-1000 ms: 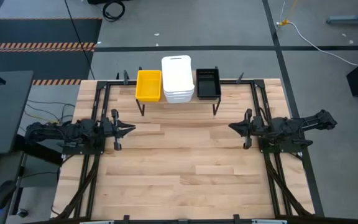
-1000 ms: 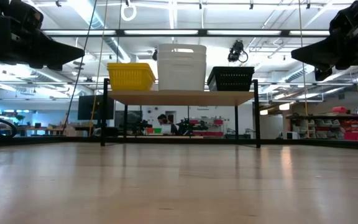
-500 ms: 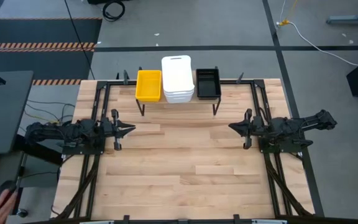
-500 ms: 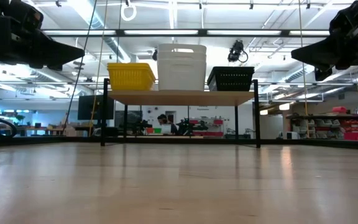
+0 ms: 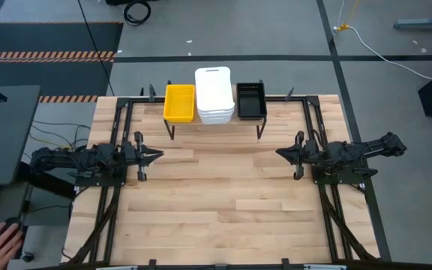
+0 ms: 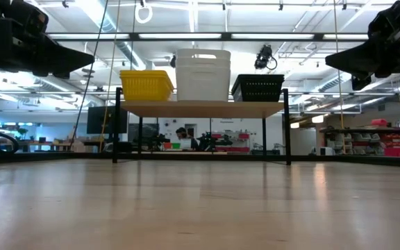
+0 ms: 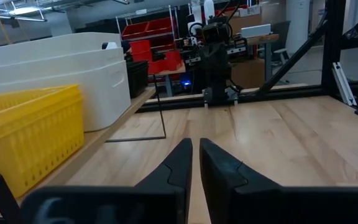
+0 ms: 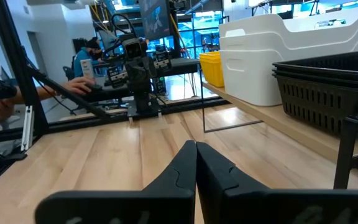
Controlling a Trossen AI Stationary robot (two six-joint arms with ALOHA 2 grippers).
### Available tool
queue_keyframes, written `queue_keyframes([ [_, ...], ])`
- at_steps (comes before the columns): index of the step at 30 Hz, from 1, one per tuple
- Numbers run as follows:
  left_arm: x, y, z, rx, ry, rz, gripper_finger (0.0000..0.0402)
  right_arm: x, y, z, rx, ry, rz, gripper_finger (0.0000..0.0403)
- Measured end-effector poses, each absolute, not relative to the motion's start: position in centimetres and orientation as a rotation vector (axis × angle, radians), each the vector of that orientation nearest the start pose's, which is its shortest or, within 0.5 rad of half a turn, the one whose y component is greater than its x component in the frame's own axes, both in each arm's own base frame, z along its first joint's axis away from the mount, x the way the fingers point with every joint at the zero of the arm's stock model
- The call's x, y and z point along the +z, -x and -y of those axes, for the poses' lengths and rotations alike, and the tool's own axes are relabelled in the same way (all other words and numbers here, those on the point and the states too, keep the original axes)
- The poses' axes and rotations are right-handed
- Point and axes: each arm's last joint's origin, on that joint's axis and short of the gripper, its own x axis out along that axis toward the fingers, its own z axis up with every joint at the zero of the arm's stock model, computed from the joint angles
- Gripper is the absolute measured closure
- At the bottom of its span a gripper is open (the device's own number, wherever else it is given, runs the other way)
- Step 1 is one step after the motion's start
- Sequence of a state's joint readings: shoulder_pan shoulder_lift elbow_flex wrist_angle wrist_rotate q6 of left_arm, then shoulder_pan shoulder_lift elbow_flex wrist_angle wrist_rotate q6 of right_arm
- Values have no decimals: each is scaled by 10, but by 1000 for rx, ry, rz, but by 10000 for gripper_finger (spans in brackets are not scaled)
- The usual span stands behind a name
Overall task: Stack baskets on shelf by color
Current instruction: Return to Home Position
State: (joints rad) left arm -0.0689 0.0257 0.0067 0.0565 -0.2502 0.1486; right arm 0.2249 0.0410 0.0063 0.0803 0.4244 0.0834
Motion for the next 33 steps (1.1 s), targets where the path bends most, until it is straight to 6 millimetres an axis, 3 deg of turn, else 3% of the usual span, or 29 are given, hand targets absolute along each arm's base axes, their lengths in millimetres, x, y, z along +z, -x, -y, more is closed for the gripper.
queue_keyframes([
  [33,169,-98,0,184,-142,23,373,170,-97,-10,-198,-98,52,395],
])
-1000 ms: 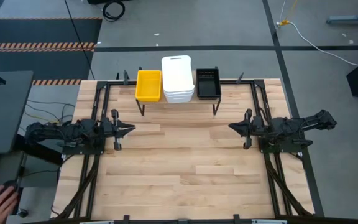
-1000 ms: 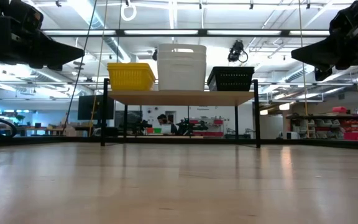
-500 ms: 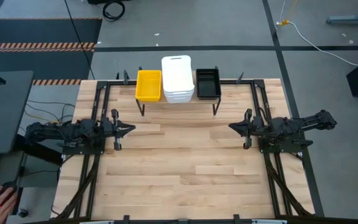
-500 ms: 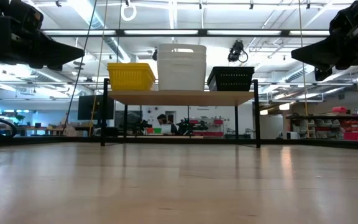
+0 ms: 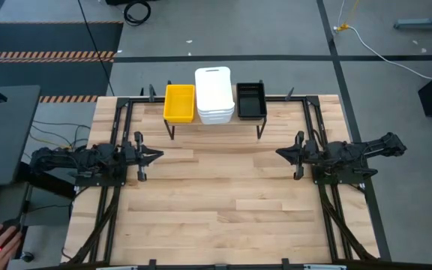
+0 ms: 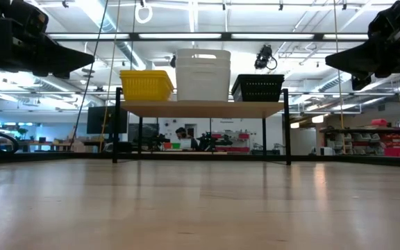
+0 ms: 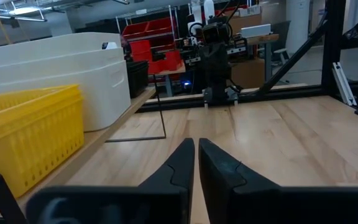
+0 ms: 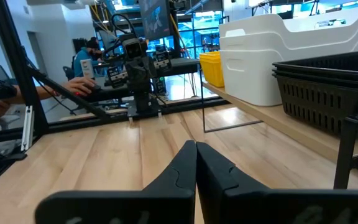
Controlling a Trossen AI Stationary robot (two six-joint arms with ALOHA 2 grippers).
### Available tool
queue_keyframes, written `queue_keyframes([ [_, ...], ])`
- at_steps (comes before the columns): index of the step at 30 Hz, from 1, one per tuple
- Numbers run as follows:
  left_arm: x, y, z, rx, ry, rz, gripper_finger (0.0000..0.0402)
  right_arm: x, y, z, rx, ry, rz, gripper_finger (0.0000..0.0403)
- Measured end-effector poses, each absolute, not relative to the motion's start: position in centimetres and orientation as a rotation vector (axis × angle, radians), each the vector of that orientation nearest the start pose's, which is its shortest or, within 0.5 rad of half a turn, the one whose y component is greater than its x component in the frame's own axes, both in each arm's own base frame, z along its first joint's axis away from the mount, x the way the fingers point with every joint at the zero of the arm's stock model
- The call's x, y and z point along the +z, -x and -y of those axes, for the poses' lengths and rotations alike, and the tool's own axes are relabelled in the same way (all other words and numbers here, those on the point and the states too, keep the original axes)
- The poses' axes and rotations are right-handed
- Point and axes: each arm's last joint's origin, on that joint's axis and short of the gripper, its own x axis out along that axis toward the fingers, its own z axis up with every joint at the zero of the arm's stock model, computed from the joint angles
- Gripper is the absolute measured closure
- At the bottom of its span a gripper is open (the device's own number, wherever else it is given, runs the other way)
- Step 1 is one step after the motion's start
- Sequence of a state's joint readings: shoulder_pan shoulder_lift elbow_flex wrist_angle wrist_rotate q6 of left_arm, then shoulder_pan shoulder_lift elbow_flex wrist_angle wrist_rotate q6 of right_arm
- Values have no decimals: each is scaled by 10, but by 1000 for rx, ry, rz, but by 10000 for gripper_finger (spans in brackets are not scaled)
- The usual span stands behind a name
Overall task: Stack baskets on shelf by color
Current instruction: Return to Home Position
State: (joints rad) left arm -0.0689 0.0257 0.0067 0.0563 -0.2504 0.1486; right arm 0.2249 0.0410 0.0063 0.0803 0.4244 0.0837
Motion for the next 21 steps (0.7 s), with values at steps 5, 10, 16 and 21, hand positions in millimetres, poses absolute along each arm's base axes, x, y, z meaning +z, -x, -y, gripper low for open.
queue_keyframes([
  [5,169,-98,0,184,-142,23,370,170,-97,-10,-198,-98,52,395],
  [10,169,-98,0,184,-142,23,362,170,-97,-10,-198,-98,52,395],
  [16,169,-98,0,184,-142,23,365,170,-97,-10,-198,-98,52,395],
  [21,169,-98,0,184,-142,23,372,170,-97,-10,-198,-98,52,395],
])
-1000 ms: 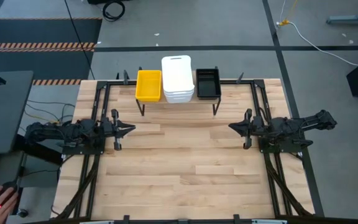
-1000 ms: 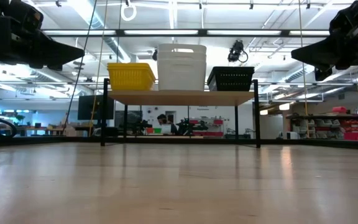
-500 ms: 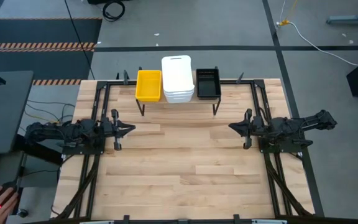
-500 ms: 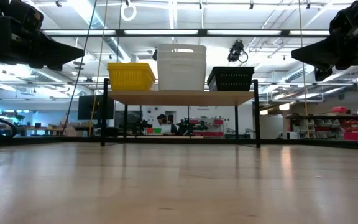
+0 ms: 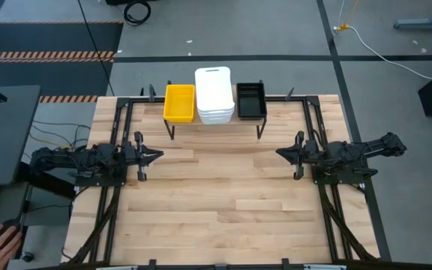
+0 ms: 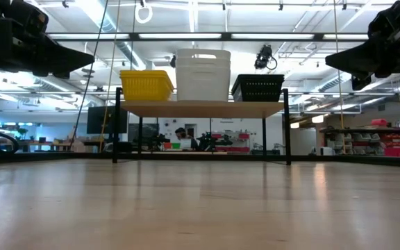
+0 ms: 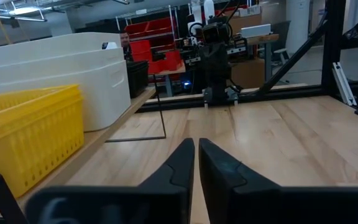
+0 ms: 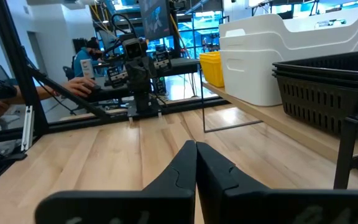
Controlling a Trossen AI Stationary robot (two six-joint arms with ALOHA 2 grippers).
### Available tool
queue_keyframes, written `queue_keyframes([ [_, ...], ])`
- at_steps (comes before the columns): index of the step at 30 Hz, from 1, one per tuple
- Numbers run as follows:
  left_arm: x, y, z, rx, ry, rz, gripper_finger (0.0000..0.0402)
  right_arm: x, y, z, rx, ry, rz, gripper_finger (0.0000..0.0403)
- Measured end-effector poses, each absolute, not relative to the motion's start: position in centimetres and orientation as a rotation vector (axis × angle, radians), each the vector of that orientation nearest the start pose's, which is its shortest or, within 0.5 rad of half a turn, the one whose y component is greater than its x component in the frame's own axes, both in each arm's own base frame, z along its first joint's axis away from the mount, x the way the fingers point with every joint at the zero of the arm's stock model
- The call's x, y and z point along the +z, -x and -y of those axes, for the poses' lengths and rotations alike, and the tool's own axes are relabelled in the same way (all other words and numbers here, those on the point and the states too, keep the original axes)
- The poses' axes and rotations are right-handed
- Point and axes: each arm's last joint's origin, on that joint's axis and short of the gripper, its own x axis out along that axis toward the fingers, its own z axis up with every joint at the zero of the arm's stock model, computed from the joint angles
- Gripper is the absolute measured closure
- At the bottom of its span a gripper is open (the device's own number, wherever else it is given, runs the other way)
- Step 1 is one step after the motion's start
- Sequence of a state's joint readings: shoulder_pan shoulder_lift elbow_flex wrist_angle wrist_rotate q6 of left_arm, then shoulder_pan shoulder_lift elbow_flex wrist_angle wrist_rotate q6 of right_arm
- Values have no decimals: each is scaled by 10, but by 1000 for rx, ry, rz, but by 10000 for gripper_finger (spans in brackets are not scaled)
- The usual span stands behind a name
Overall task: Stack baskets on shelf by color
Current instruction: Return to Home Position
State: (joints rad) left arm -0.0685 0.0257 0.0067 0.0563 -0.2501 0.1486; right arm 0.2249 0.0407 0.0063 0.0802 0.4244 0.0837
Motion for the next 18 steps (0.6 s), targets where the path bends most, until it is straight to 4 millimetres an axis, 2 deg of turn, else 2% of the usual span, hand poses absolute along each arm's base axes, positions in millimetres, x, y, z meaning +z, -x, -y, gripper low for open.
queue_keyframes([
  [18,169,-98,0,184,-142,23,364,170,-97,-10,-198,-98,52,395],
])
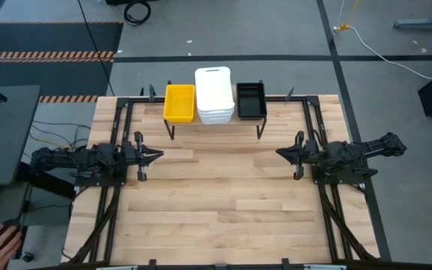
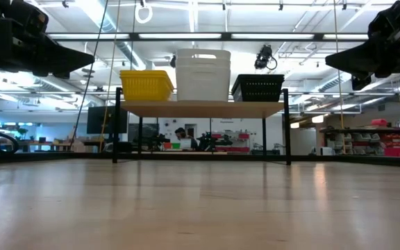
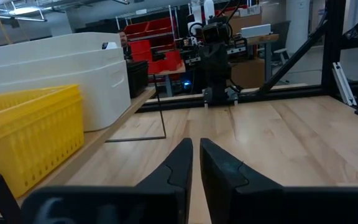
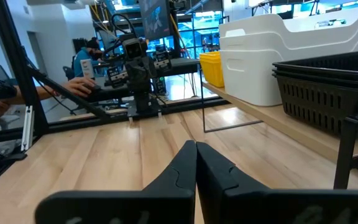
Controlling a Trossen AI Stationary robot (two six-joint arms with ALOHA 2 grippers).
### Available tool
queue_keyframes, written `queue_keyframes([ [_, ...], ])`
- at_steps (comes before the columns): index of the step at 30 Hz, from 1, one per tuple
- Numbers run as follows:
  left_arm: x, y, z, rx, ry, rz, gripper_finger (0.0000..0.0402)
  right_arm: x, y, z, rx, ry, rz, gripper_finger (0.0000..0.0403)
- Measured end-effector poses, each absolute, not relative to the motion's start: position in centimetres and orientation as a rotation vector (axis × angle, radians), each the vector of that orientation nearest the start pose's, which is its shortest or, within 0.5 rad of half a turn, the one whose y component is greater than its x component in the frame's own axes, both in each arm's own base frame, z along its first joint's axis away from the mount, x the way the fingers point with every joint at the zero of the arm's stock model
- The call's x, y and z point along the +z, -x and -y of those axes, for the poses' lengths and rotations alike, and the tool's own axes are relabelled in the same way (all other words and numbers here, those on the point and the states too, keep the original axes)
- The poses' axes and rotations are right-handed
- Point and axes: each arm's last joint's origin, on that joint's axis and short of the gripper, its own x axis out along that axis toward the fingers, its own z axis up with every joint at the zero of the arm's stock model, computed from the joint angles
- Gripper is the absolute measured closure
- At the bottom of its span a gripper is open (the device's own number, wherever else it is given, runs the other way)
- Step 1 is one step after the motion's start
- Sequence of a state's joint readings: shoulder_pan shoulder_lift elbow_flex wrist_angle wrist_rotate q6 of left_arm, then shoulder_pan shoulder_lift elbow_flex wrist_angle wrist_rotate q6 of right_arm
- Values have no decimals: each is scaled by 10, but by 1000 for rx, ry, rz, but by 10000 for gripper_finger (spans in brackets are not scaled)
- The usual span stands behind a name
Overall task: Stack baskets on shelf by color
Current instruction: Return to Home Position
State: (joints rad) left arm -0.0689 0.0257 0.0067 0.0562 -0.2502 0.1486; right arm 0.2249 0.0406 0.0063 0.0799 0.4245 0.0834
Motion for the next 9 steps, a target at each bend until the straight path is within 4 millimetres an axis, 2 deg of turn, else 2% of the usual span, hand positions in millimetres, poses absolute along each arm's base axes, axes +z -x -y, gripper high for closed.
queue_keyframes([
  [9,169,-98,0,184,-142,23,373,170,-97,-10,-198,-98,52,395],
])
